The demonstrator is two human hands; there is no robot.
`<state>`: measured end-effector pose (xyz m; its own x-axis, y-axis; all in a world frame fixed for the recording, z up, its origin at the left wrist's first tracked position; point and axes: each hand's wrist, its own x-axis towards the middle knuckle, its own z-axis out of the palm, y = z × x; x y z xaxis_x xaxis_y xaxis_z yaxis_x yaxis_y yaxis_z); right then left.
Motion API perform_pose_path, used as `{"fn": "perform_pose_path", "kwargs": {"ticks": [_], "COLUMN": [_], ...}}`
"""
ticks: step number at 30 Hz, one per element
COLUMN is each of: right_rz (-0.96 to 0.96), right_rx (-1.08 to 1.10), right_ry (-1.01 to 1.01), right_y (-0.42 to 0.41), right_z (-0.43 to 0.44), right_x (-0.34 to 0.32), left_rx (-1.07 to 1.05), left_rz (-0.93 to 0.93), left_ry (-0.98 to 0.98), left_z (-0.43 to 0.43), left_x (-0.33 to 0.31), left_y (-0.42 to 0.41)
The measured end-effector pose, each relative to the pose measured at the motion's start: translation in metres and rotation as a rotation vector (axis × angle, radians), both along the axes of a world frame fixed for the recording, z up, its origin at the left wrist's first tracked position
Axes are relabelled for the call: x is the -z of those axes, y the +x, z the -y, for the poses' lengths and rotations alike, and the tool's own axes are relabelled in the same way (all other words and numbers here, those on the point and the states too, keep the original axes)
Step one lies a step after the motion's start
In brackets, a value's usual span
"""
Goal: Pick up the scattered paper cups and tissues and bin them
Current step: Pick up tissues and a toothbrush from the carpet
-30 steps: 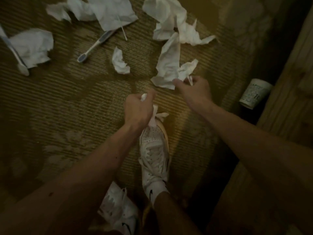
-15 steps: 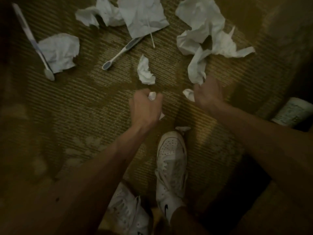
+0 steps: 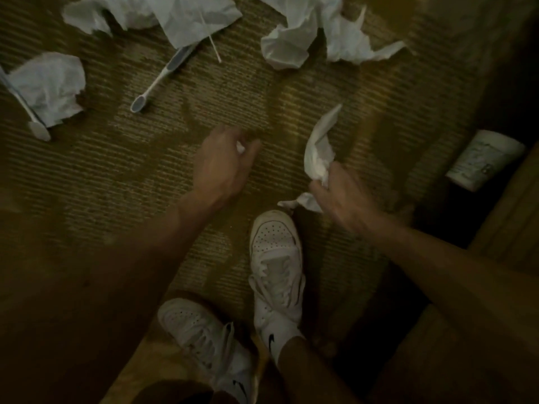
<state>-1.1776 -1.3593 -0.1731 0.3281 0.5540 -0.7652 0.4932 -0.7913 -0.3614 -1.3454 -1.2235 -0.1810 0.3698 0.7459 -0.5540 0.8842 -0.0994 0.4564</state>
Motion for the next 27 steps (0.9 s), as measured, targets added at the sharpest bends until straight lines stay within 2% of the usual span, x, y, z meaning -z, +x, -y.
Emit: {"fn": "perform_pose_path", "kwargs": {"ticks": [4,8,11,17,20,23,25,27], "right_rz": [-0.101,0.03,0.02,0.091,0.201,0.296,0.24,-0.009], "right_rx": [0.061,0.191,0.36,0.481,0.375,0.117,-0.023,-0.043], "right_ry": [-0.014,-0.064,-0.145,-0.102,-0.073,0.085,0.172,0.199], "right_y": [-0.027,-0.052,-0.058,-0.059,-0.068,-0.082,-0.096,-0.11], "right_z": [0.023,0.025,0.013,-0.001,-0.018,-0.038,-0.042,-0.044], "right_x": [0.0,0.015,0.025,0.023,0.016,-0.009,-0.042,-0.087], "left_rx": [0.024,-0.091,-0.191,-0.35,-0.339,-0.517,-0.658,-0.786], "left_rz": [-0.022,0.006,0.059,0.154,0.185,0.266,0.287,0.348], "left_ry": [-0.124,-0.25,-0.326,-0.403,-0.417,-0.503,-0.507,-0.55], "left_z": [0.034,0.058,0.068,0.074,0.076,0.07,0.064,0.059], "left_x": [-0.009,-0.015,-0.019,-0.024,-0.027,-0.043,-0.07,-0.108], "left_y": [-0.003,-0.003,-0.004,-0.018,-0.028,-0.033,-0.042,-0.055]}}
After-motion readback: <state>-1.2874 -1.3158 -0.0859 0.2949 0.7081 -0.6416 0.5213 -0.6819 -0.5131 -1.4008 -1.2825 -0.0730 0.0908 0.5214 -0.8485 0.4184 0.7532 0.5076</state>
